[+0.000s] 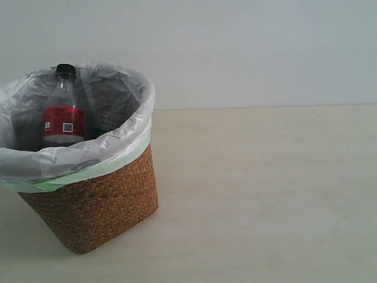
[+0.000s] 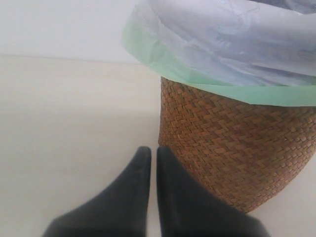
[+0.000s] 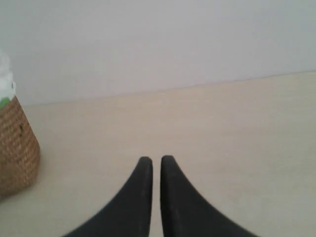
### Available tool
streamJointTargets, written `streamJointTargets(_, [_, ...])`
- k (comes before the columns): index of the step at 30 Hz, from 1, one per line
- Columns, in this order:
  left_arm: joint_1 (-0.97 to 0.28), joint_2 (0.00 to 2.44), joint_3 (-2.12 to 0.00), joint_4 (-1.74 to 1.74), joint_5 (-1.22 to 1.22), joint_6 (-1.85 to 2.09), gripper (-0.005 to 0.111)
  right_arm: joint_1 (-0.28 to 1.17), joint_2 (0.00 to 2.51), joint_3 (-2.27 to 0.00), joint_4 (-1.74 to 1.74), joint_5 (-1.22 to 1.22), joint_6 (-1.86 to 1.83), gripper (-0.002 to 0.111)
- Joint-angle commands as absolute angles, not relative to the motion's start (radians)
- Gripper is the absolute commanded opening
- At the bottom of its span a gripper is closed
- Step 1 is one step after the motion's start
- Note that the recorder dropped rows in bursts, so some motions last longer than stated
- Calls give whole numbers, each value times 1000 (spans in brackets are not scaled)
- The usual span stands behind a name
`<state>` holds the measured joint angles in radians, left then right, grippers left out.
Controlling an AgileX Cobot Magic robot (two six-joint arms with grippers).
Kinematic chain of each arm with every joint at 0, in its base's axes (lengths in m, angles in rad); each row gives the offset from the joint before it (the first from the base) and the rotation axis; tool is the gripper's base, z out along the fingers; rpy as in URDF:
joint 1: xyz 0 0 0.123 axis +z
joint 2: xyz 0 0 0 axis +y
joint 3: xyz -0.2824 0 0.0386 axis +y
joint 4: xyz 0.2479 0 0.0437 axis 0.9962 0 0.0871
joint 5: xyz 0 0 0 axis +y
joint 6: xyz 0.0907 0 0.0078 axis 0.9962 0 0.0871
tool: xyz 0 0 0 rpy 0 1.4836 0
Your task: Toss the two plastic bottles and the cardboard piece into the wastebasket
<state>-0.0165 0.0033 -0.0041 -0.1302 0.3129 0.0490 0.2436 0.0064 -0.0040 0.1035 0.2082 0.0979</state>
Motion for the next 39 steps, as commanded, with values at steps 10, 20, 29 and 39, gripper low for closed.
streamJointTargets(10, [-16, 0, 0, -127, 310, 44, 4, 239, 0, 0, 16, 335, 86, 3])
streamJointTargets(20, [-16, 0, 0, -127, 310, 44, 4, 239, 0, 0, 16, 335, 89, 3])
streamJointTargets(29, [-16, 0, 0, -127, 310, 44, 4, 239, 0, 0, 16, 335, 91, 3])
streamJointTargets(39, [-16, 0, 0, -127, 310, 44, 4, 239, 0, 0, 16, 335, 91, 3])
